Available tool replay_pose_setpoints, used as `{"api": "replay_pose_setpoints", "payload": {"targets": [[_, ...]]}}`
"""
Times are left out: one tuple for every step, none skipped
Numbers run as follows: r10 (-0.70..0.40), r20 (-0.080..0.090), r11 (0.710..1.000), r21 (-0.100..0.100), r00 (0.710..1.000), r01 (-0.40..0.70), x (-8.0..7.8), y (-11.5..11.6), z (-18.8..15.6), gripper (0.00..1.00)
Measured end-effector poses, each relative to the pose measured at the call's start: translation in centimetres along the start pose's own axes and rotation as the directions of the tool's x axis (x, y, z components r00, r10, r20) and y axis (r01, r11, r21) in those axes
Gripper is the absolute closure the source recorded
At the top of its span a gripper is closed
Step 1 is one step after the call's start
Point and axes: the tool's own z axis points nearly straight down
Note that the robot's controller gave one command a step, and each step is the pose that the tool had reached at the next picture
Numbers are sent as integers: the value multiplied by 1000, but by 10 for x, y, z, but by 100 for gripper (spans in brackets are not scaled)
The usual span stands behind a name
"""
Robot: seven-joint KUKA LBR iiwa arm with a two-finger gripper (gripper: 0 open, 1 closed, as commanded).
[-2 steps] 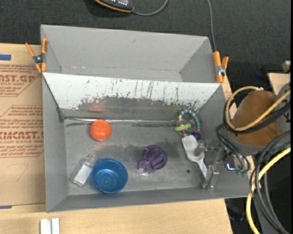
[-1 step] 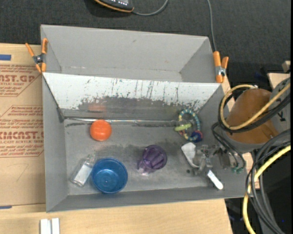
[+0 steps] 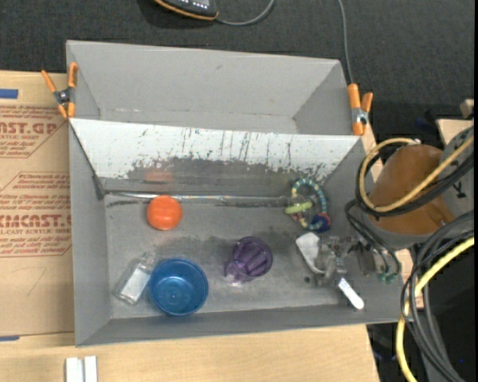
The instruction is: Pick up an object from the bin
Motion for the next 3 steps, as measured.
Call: {"api": "replay_pose_setpoints", "payload": {"targets": [[7, 7, 1000, 0, 1000, -7, 4, 0, 0, 100], [7, 6, 1000, 0, 1000, -7, 5, 0, 0, 100], [-76, 10, 997, -1, 997, 76, -46, -4, 1, 100]]}}
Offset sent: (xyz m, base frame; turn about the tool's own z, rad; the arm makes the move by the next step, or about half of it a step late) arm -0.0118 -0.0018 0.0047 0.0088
